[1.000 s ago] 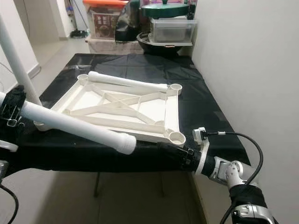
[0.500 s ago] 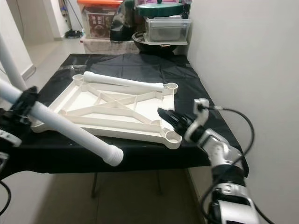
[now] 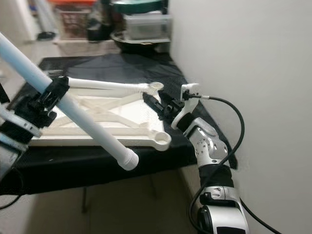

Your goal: Building children table

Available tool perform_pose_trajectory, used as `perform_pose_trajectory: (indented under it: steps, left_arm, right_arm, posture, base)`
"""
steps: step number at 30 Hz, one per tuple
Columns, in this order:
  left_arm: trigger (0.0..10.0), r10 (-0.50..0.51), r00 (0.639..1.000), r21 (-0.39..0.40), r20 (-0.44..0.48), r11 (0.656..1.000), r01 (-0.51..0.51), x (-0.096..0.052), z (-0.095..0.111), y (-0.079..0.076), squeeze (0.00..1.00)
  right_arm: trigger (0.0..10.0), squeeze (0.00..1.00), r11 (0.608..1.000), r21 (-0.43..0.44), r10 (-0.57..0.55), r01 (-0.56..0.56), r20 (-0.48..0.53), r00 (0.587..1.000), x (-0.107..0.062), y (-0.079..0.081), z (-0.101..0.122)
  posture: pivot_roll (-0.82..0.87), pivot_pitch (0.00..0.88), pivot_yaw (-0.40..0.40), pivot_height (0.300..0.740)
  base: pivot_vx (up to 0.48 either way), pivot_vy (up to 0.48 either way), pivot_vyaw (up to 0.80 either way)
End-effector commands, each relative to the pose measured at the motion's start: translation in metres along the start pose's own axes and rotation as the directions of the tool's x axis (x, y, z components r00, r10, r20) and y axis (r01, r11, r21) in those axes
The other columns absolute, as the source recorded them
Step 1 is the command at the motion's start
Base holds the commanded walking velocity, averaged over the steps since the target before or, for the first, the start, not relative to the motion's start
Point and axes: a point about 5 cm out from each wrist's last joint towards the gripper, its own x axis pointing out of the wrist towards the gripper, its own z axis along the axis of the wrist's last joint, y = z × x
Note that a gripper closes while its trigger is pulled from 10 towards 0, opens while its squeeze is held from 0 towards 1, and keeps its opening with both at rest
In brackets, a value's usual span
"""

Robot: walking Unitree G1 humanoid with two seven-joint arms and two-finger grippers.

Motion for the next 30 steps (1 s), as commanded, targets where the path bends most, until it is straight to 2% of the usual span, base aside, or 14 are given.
perform_pose_trajectory:
  steps: [1, 15, 17, 19, 22, 30]
  left_arm:
    - [10.0, -0.007, 1.0, 0.033, -0.018, 0.999, 0.008, 0.0, 0.001, 0.0, 0.0]
    - [10.0, -0.056, 0.996, 0.12, -0.072, 0.991, 0.065, 0.011, 0.009, 0.003, 0.0]
    - [10.0, -0.047, 0.993, 0.15, -0.105, 0.987, 0.062, 0.012, 0.005, 0.008, 0.0]
    - [10.0, -0.047, 0.993, 0.15, -0.105, 0.987, 0.062, 0.012, 0.005, 0.008, 0.0]
    - [10.0, -0.078, 0.982, 0.156, -0.169, 0.982, 0.105, 0.012, -0.002, 0.012, 0.0]
    - [10.0, -0.173, 0.955, 0.142, -0.243, 0.967, 0.212, 0.014, -0.006, 0.008, 0.0]
  right_arm:
    - [10.0, 0.0, 0.999, -0.027, 0.041, -0.04, 0.03, 0.999, 0.01, 0.011, 0.009]
    - [10.0, 0.0, 0.993, -0.081, 0.085, -0.083, 0.024, 0.996, 0.012, 0.014, 0.012]
    - [10.0, 0.0, 0.984, -0.099, 0.151, -0.151, -0.005, 0.989, 0.011, 0.021, 0.011]
    - [10.0, 0.0, 0.984, -0.099, 0.151, -0.151, -0.005, 0.989, 0.011, 0.021, 0.011]
    - [10.0, 0.0, 0.954, -0.097, 0.276, -0.283, -0.082, 0.958, 0.008, 0.029, 0.01]
    - [10.0, 0.0, 0.904, -0.087, 0.398, -0.419, -0.188, 0.898, 0.001, 0.025, 0.014]
  posture:
    - [0.01, 0.0, 0.006, 0.74]
    - [0.02, 0.0, 0.008, 0.74]
    - [0.02, 0.0, 0.014, 0.74]
    - [0.02, 0.0, 0.014, 0.74]
    - [0.02, 0.0, 0.018, 0.74]
    - [0.03, 0.0, 0.015, 0.74]
  base:
    - [0.0, 0.0, 0.0]
    - [0.0, 0.0, 0.0]
    - [0.0, 0.0, 0.0]
    - [0.0, 0.0, 0.0]
    - [0.0, 0.0, 0.0]
    - [0.0, 0.0, 0.0]
